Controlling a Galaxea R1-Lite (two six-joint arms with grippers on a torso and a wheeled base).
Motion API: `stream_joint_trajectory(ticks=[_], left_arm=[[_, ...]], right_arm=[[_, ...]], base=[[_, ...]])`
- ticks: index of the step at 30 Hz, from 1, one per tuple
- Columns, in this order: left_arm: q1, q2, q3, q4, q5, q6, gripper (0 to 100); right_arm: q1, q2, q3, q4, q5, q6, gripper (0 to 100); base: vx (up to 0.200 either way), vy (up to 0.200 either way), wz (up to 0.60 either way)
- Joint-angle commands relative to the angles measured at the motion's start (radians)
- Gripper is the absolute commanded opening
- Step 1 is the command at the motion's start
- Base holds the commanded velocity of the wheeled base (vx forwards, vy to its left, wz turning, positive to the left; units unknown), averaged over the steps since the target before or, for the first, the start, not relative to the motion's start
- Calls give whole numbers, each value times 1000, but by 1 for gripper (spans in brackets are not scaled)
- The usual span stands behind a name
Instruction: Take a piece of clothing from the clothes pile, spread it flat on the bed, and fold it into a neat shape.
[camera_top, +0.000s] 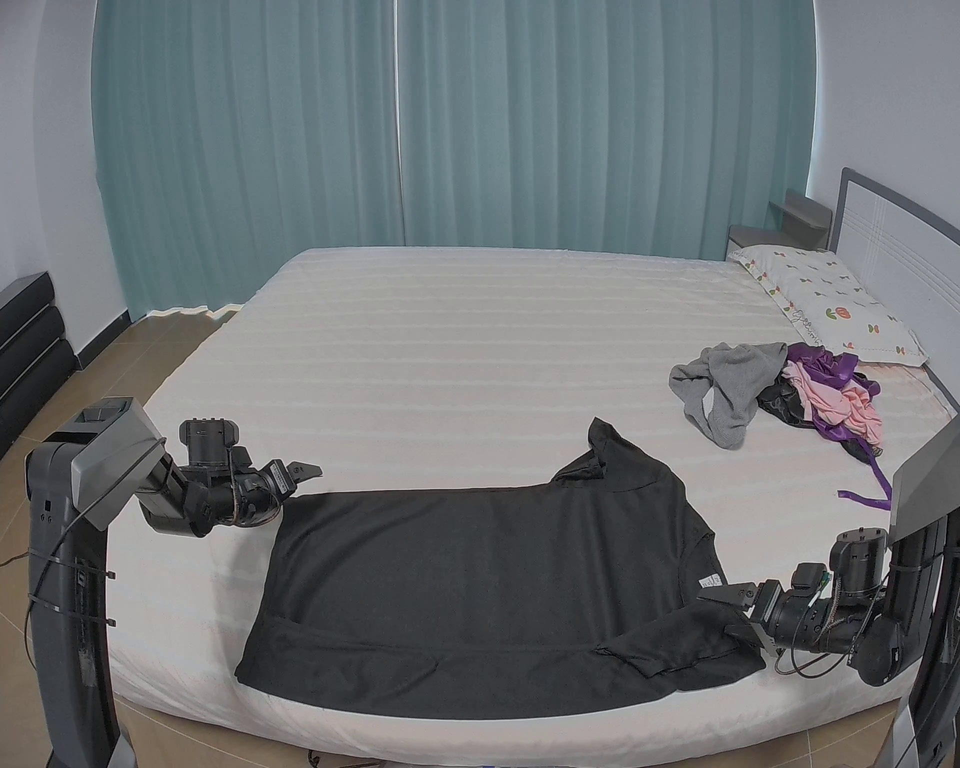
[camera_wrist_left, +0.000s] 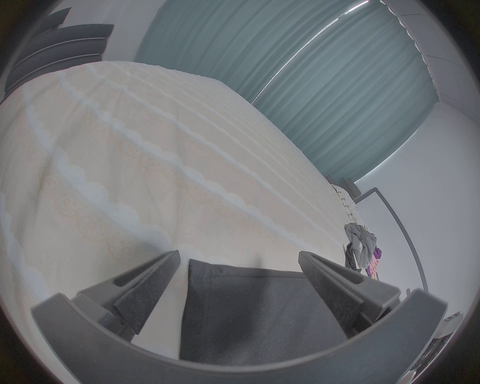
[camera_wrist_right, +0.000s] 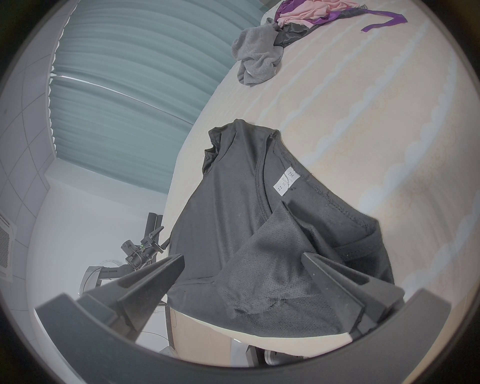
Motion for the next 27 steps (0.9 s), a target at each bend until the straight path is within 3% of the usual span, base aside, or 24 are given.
stream_joint_trajectory(ticks=[1,2,3,15,17,22,25,27], left_arm=[[-1,-1,12,0,0,-1,100],[-1,-3,18,-2,0,0,100],[-1,-3,24,-2,0,2,0],[-3,-4,28,-5,1,0,0],[-1,-12,24,-8,67,-44,0],[-3,-35,32,-71,96,-124,0],[-6,-56,47,-91,106,-164,0],[-9,-75,55,-89,106,-184,0]], right_arm=[[0,-1,-1,-13,0,0,100],[0,-1,-1,-13,0,0,100],[0,1,-1,-13,0,0,100],[-9,-12,-12,-13,-1,1,100],[-18,-45,-84,-7,-6,-6,100],[-14,-25,-209,26,-7,-12,100],[-12,-24,-320,108,-7,-18,100],[-12,-24,-458,237,-9,-28,100]], base=[[0,0,0],[0,0,0],[0,0,0],[0,0,0],[0,0,0],[0,0,0],[0,0,0],[0,0,0]])
